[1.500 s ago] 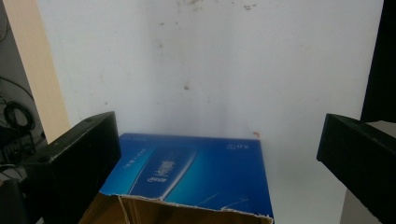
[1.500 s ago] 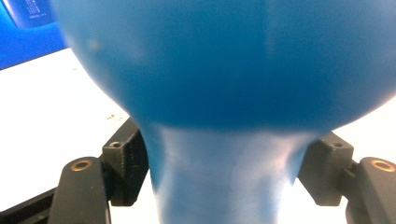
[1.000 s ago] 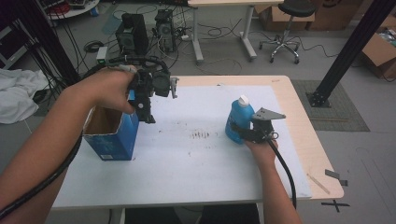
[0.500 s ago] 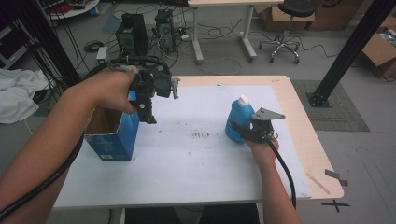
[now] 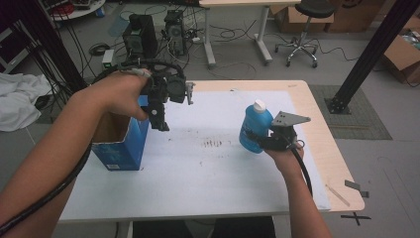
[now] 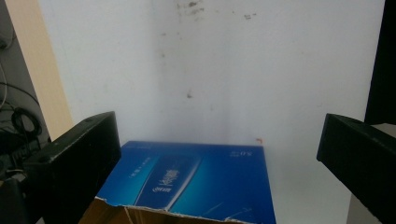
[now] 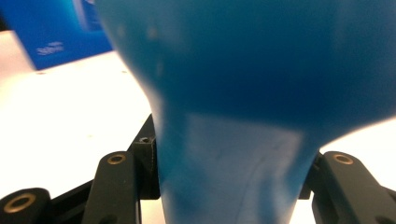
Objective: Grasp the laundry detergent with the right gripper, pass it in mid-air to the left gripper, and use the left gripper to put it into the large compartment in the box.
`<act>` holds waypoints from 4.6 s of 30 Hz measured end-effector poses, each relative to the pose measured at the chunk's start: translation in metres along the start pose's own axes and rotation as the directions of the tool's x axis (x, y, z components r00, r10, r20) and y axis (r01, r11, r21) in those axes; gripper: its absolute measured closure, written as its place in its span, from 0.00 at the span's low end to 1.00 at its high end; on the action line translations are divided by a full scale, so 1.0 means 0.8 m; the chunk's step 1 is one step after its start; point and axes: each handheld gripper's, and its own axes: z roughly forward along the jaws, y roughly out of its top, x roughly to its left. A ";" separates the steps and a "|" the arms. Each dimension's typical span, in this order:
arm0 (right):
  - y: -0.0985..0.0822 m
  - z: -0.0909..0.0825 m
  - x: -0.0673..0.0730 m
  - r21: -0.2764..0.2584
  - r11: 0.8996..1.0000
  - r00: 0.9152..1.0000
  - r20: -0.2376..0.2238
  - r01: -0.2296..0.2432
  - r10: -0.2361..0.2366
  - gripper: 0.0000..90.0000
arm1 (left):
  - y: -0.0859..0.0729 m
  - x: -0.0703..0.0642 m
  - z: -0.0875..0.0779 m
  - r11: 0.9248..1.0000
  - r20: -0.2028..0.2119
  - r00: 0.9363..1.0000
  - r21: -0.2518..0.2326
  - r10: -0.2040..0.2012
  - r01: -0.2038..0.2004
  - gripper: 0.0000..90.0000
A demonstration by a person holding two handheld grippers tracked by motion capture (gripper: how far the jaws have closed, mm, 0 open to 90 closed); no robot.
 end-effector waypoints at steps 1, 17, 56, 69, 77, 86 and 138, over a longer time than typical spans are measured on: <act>0.004 -0.002 0.002 -0.003 1.000 1.000 -0.020 0.012 -0.012 0.50 | 0.001 0.000 0.000 1.000 0.000 1.000 -0.002 0.001 -0.001 0.00; 0.040 0.009 0.050 -0.023 0.984 0.943 -0.281 0.179 -0.178 0.51 | 0.016 -0.009 -0.001 1.000 0.024 0.999 0.012 0.027 -0.028 0.00; 0.046 0.113 0.142 -0.060 0.957 0.804 -0.529 0.283 -0.271 0.50 | 0.045 -0.060 0.055 0.997 0.135 0.988 -0.010 0.079 -0.079 0.00; 0.060 0.131 0.158 -0.086 0.953 0.796 -0.531 0.290 -0.290 0.51 | 0.049 -0.070 0.059 0.997 0.129 0.988 -0.015 0.081 -0.080 0.00; 0.066 0.133 0.164 -0.073 0.958 0.799 -0.535 0.278 -0.273 0.51 | 0.049 -0.074 0.062 0.997 0.118 0.990 -0.008 0.077 -0.076 0.00; 0.068 0.136 0.165 -0.085 0.955 0.801 -0.525 0.285 -0.286 0.51 | 0.053 -0.077 0.063 0.997 0.101 0.993 0.021 0.069 -0.071 0.08; 0.070 0.137 0.164 -0.115 0.955 0.805 -0.517 0.272 -0.292 0.51 | 0.058 -0.080 0.061 0.997 0.067 0.996 0.054 0.059 -0.062 0.40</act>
